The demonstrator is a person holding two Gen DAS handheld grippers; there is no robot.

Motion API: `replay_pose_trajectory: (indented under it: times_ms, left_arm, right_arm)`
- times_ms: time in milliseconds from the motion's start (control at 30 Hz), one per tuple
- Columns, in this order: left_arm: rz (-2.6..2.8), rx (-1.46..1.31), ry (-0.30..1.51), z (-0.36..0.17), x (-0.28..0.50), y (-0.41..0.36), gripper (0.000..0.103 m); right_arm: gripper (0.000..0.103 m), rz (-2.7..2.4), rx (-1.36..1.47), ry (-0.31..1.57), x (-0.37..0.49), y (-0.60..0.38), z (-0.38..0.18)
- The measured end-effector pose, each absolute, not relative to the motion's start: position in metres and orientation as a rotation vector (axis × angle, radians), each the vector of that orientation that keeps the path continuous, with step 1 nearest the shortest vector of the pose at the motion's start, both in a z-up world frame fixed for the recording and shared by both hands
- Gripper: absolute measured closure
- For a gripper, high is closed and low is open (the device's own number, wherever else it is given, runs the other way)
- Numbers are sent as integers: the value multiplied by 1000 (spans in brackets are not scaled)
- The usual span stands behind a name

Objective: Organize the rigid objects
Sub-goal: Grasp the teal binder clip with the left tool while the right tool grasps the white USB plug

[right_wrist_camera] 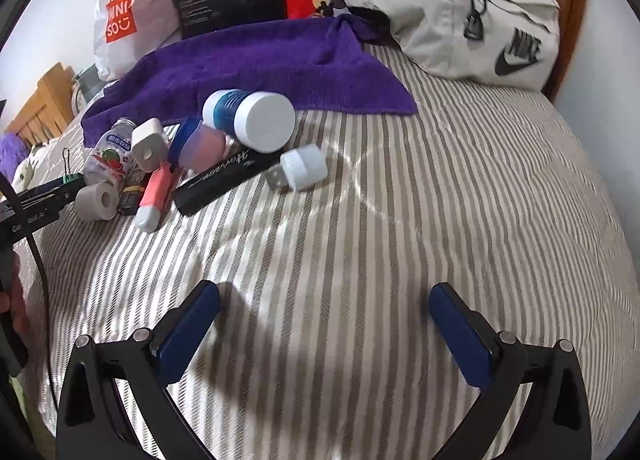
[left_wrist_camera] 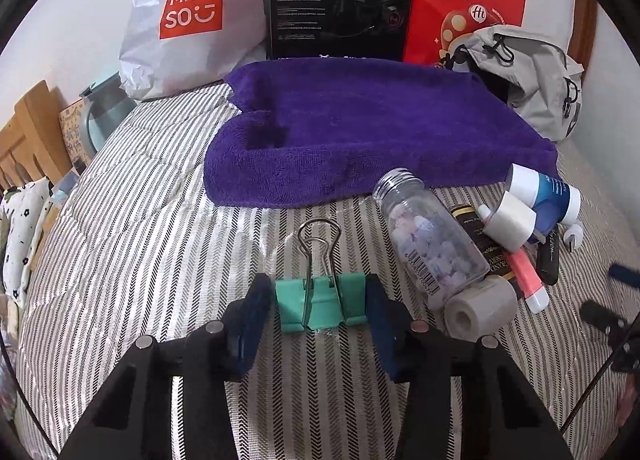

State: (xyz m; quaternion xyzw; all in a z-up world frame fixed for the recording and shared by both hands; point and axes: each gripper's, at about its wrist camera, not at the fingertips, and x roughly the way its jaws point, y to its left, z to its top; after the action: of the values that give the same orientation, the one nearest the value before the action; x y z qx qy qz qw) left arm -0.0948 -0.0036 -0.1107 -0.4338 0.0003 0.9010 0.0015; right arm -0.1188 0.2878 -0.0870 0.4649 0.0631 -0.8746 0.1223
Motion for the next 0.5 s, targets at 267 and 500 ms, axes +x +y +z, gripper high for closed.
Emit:
replay_pose_trajectory:
  times_ms: [267,500]
  left_arm:
    - [2826,-1361,-8,-111,-95,-4,58]
    - [2832,-1363,-4,-111,-96,-3,58]
  right_arm:
    - [33,-2524,1259,284,-149,281,-81]
    - [36,-2468,1241,292,-171,274,-81]
